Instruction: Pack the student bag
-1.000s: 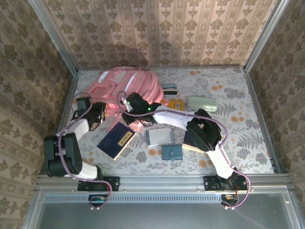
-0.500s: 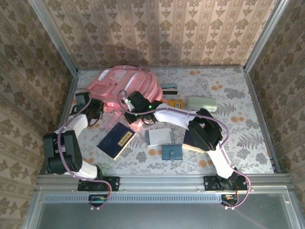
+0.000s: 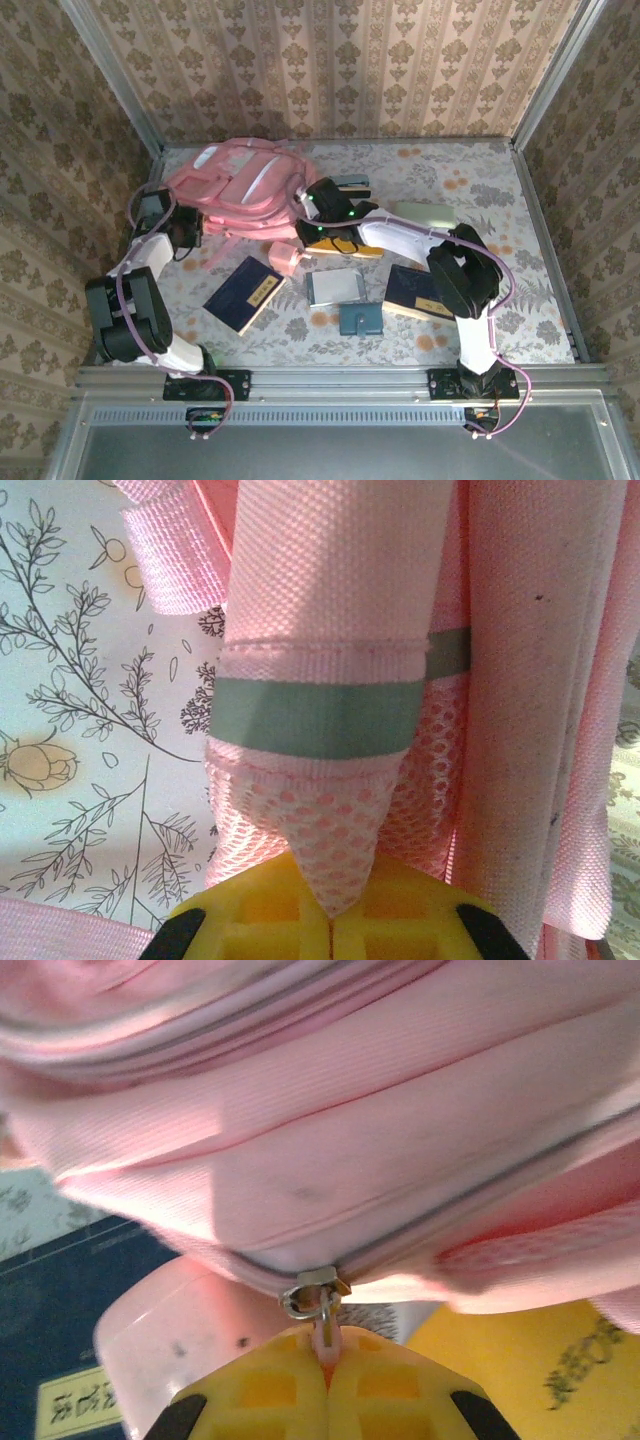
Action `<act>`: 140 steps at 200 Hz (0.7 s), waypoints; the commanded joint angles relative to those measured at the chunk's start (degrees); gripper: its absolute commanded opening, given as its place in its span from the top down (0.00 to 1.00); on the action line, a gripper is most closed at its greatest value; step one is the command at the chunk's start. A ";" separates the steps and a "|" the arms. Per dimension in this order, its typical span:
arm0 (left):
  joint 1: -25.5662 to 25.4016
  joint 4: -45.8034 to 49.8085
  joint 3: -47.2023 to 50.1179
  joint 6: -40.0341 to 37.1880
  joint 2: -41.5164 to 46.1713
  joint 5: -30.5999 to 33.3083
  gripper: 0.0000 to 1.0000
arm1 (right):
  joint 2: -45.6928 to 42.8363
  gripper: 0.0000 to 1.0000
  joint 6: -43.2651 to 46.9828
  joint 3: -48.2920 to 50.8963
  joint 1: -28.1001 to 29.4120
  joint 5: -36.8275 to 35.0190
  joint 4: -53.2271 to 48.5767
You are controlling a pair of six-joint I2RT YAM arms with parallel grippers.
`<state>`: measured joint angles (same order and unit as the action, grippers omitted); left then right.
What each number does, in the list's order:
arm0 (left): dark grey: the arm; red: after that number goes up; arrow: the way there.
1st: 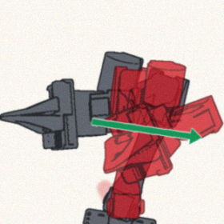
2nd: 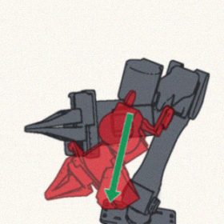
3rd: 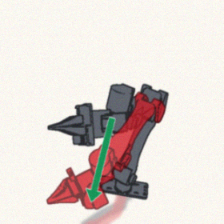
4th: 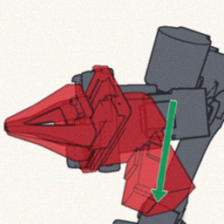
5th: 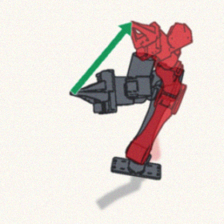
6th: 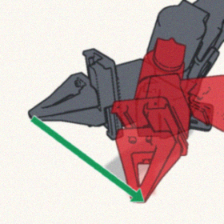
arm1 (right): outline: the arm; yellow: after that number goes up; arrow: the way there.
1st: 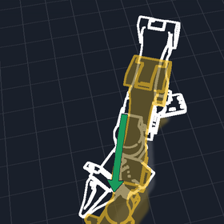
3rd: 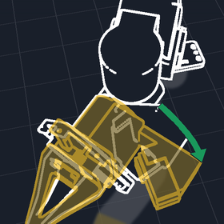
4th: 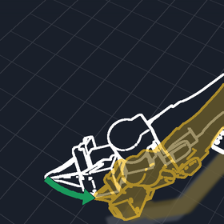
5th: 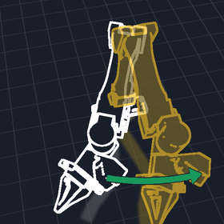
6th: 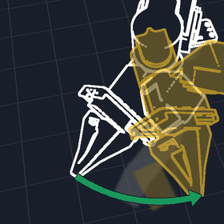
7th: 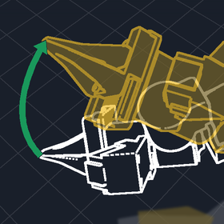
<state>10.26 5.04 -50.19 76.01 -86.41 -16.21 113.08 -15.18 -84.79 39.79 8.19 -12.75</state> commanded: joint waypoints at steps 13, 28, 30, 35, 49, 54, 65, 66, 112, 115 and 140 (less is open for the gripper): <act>1.96 -1.08 -5.28 -2.95 -1.60 1.82 1.00 | 1.60 1.00 0.53 -4.22 -3.93 -3.41 -3.33; 1.55 -0.16 -8.12 -5.58 -3.46 -0.04 1.00 | 3.65 1.00 2.70 -8.76 -3.48 -1.74 -6.76; 1.50 0.16 -8.72 -6.06 -3.84 -0.40 1.00 | 3.75 1.00 2.94 -9.32 -3.38 -1.59 -7.24; 1.20 0.86 -10.36 -7.81 -4.84 -1.57 1.00 | 3.73 1.00 3.34 -10.17 -3.06 -1.26 -8.12; 0.11 4.47 -15.55 -12.24 -8.25 -4.75 1.00 | 2.01 1.00 4.09 -10.39 -2.23 -0.63 -8.11; -0.37 5.32 -17.20 -13.48 -9.34 -5.78 1.00 | 1.08 1.00 4.37 -10.03 -1.83 -0.26 -7.72; -1.47 6.32 -19.82 -15.33 -11.50 -7.93 0.98 | -0.80 1.00 4.51 -9.63 -0.73 0.46 -7.56; -1.65 6.40 -20.02 -15.44 -11.50 -8.12 0.97 | -0.95 1.00 4.53 -9.61 -0.62 0.49 -7.64; -2.75 10.41 -26.08 -14.48 -11.78 -14.11 0.40 | -0.94 1.00 4.07 -13.17 5.64 -1.01 -12.41; -2.87 11.48 -26.21 -14.48 -10.90 -13.59 0.39 | -0.67 1.00 3.55 -13.27 5.79 -1.03 -12.12; -3.40 25.01 -27.58 -15.09 -5.17 -10.46 0.36 | 2.55 1.00 1.44 -16.37 7.57 -1.09 -11.74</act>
<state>8.29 17.87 -75.18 62.65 -98.80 -25.76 114.85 -12.16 -96.51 45.47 6.46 -23.83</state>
